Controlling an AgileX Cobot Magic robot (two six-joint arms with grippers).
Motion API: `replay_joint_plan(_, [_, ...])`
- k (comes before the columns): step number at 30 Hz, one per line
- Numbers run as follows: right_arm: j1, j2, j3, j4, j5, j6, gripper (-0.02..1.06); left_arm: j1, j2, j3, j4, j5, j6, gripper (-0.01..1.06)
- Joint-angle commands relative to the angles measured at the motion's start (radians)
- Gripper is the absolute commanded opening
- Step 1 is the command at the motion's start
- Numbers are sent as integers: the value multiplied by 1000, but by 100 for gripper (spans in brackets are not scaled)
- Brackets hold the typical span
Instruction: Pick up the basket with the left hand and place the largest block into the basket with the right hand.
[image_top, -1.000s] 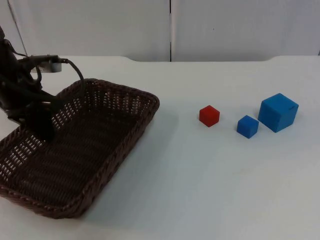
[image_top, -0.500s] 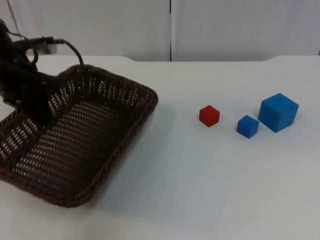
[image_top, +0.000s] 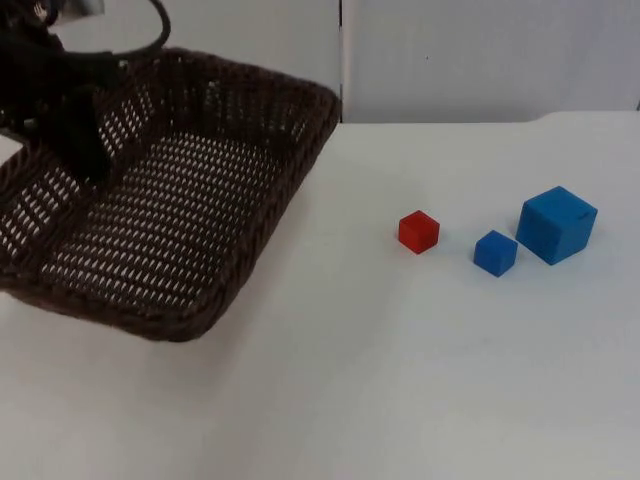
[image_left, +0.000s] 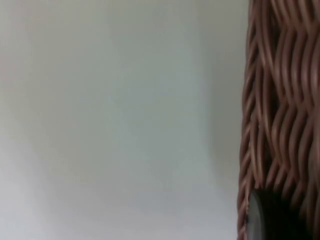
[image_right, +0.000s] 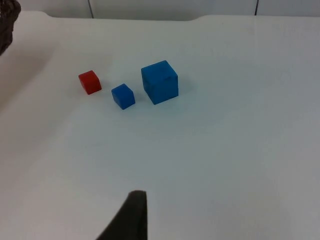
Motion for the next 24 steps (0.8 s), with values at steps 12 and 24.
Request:
replay_joint_plan(12, [2, -2, 2, -1, -3, 3, 105, -6, -212, -3, -37, 19, -209, 0])
replay_joint_plan(24, [2, -2, 2, -1, -3, 3, 105, -52, -367, 289, -138, -58, -204, 0])
